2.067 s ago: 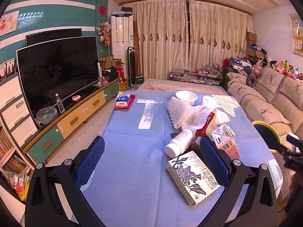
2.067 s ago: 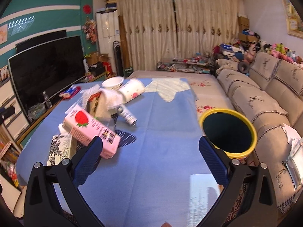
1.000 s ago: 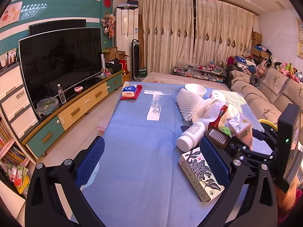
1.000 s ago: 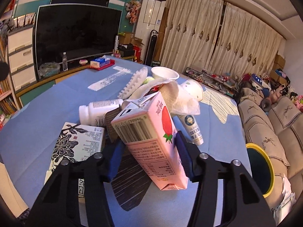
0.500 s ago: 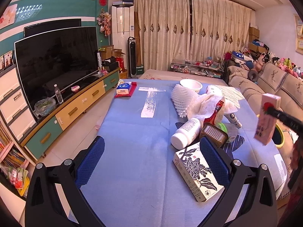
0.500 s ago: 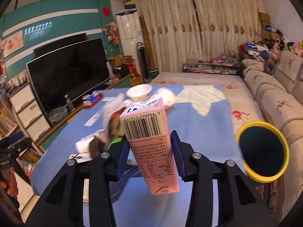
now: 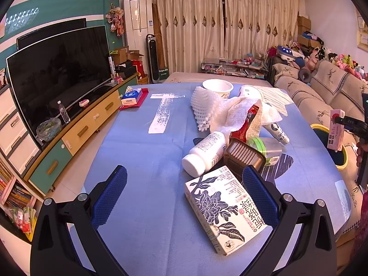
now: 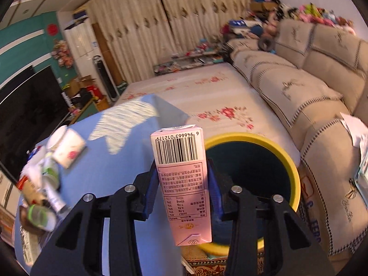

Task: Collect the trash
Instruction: 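Carry the carton over the yellow-rimmed bin and open the right tool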

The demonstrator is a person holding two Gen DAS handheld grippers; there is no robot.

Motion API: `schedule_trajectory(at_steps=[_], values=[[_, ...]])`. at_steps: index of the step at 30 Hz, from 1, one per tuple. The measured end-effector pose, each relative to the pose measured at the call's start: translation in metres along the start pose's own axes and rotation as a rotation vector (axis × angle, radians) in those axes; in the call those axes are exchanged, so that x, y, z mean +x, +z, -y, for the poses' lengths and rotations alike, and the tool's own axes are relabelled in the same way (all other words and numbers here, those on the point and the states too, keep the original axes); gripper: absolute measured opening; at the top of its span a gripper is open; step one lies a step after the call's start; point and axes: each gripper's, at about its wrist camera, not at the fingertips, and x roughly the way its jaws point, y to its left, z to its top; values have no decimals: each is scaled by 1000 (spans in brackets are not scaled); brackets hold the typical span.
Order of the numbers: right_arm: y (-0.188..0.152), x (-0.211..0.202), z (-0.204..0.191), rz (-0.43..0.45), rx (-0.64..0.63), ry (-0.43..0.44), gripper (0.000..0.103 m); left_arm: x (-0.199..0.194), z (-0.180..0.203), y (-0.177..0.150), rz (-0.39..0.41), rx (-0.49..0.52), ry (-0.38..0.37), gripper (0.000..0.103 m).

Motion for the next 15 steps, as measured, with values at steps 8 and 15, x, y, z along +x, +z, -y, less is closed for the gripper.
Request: schedule_trajectory(at_steps=[8, 15], values=[[-5, 87, 39, -163, 64, -93, 39, 18, 20, 0, -34, 20, 18, 99], [-14, 101, 41, -180, 51, -145, 52, 33, 30, -1, -67, 27, 22, 99]])
